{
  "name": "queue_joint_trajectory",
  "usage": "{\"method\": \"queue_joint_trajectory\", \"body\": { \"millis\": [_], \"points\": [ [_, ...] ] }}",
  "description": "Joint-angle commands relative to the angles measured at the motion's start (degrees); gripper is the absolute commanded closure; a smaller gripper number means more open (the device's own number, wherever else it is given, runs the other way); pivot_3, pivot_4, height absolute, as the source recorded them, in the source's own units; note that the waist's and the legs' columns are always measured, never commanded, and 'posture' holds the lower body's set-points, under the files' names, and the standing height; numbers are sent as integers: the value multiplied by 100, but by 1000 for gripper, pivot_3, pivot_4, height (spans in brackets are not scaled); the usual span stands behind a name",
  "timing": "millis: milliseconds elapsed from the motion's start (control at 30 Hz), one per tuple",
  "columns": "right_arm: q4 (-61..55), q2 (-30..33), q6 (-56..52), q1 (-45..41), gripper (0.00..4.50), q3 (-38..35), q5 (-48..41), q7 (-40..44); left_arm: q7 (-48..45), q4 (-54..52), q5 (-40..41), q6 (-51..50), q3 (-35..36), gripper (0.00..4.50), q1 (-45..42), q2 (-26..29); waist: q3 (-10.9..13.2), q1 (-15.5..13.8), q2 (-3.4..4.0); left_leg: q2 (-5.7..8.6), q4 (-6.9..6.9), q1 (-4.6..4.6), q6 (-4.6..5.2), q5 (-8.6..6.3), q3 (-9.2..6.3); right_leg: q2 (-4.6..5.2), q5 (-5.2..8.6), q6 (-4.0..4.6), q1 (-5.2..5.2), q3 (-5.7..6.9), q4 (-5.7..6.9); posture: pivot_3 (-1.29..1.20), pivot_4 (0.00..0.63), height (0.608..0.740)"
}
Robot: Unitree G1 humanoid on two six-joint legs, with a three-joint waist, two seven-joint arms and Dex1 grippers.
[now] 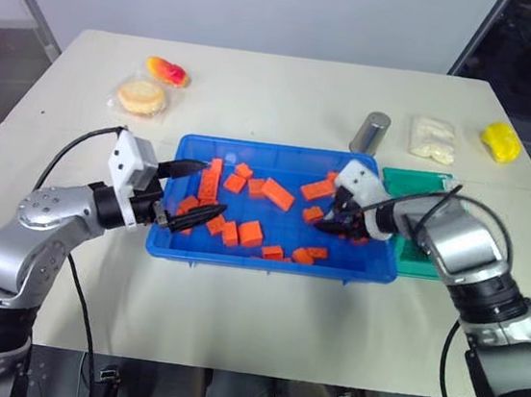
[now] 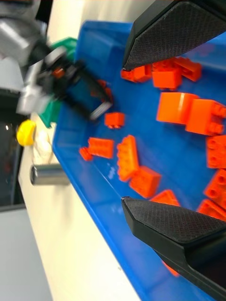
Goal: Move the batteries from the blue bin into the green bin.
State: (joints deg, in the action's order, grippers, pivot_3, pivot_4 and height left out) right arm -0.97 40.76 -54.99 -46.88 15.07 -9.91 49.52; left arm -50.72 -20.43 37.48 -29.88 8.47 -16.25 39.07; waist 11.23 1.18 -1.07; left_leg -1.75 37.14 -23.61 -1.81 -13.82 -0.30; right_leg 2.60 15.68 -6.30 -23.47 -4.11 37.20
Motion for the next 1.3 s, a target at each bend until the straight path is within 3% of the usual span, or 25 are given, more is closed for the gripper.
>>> {"method": "queue_joint_trajectory", "body": {
  "millis": [33,333,533,567,633,667,867,1067,1300],
  "points": [
    [39,437,42,-557,2249,-751,46,-191,-252,-7,232,-44,-92,0,-307,-21,-1,-21,-2,0,-1,0,0,0,-1,0,0,0,0,0,0,0,150,740],
    [-487,1721,71,595,2249,-1287,161,-202,-1183,773,-186,224,-890,0,-1146,-67,-3,-15,-5,9,1,-15,4,-2,1,7,0,0,0,-2,-17,0,150,740],
    [-850,1674,34,1342,2249,-1501,-34,-269,-1450,1222,-312,349,-960,0,-1475,-122,-2,117,-2,-3,-2,-8,5,-2,-3,-10,1,0,-5,-3,-4,0,150,740],
    [-857,1631,74,1434,1206,-1549,-78,-275,-1473,1251,-323,355,-956,0,-1492,-124,-2,130,-3,-3,-2,-8,5,-2,-3,-10,1,0,-5,-3,-4,0,150,740],
    [-851,1585,151,1541,288,-1552,-78,-328,-1509,1301,-356,350,-941,0,-1519,-117,-2,131,-3,-2,-1,-9,4,-2,-2,-8,1,-1,-4,-4,-5,0,150,740],
    [-856,1561,152,1550,48,-1553,-78,-364,-1516,1304,-371,346,-932,0,-1520,-105,-2,131,-3,-1,0,-9,5,-2,-1,-6,1,-1,-4,-5,-5,0,150,740],
    [-581,1292,377,1185,48,-1595,16,-695,-1369,1400,-486,407,-712,0,-1529,-25,-2,127,-3,-1,1,-9,4,-1,-1,-6,0,-2,-4,-5,-4,0,150,740],
    [1005,758,1462,487,48,-3180,-386,-1603,-177,1826,-744,709,371,0,-1500,114,-1,108,-4,-1,1,-9,4,-1,-1,-5,0,-2,-5,-5,-2,0,150,740],
    [2114,1018,2533,1254,48,-4192,-484,-1570,696,1372,-954,673,1475,0,-188,377,-1,92,-4,3,-8,-13,12,-6,3,7,0,-1,-3,-5,-13,0,150,740]
  ]
}}
